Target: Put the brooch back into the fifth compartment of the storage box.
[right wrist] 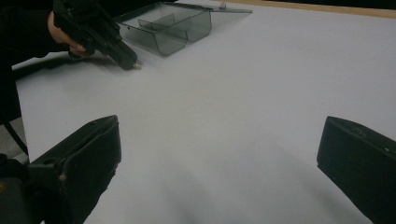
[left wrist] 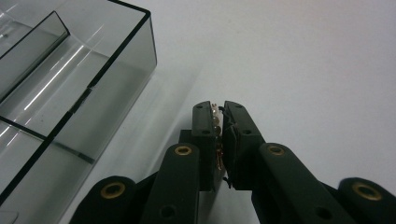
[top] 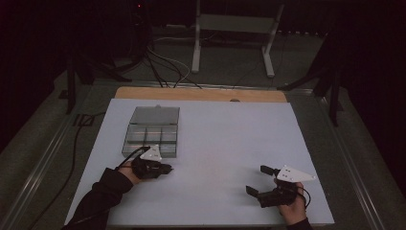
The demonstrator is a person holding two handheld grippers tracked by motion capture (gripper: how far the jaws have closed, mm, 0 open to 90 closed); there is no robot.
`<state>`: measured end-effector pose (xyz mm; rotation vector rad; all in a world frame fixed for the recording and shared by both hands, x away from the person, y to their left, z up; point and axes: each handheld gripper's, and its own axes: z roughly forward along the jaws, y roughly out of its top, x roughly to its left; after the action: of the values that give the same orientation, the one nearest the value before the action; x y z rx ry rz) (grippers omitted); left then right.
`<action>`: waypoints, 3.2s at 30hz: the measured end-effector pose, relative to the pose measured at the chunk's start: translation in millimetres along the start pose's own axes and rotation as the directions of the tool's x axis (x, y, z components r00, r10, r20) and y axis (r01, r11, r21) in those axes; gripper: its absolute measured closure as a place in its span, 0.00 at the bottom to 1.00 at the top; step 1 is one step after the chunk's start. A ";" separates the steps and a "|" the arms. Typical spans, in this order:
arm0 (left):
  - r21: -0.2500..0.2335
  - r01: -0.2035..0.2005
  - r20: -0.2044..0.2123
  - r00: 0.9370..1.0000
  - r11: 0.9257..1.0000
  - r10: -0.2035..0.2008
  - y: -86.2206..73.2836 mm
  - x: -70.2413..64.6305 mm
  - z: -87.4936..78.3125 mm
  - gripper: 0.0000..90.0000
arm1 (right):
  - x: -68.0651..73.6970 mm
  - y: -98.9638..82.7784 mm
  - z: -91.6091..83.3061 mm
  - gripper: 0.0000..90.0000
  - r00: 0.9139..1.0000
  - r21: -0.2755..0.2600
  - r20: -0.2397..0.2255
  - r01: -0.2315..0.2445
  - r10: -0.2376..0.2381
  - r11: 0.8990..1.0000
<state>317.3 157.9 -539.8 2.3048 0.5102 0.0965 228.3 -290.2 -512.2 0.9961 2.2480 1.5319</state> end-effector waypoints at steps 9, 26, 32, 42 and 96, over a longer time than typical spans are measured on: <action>0.003 -0.008 0.000 1.000 1.000 0.008 1.0 -3.1 -0.9 0.97 | 0.3 0.1 -1.0 0.00 1.000 -0.002 0.001 0.000 0.000 1.000; -0.044 0.005 0.023 1.000 0.999 -0.004 5.7 -3.9 -15.4 0.98 | 0.4 0.1 -1.1 0.00 1.000 -0.003 0.000 -0.001 0.001 1.000; -0.056 0.014 0.025 1.000 0.998 -0.013 6.7 -2.9 -18.6 0.97 | 0.7 0.2 -0.8 0.00 1.000 -0.002 0.000 0.001 -0.001 1.000; -0.065 0.016 0.017 1.000 0.998 -0.015 8.8 -1.5 -21.7 0.97 | 0.6 0.1 -0.6 0.00 1.000 0.000 -0.001 -0.003 0.003 1.000; -0.229 0.190 -0.142 0.964 0.955 -0.226 -0.3 31.9 -65.2 0.97 | 0.3 -0.7 0.6 0.00 1.000 0.002 0.001 -0.005 0.005 1.000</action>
<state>332.2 214.2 -496.4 2.0305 0.7873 0.2311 228.1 -289.7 -513.0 1.0040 2.2490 1.5314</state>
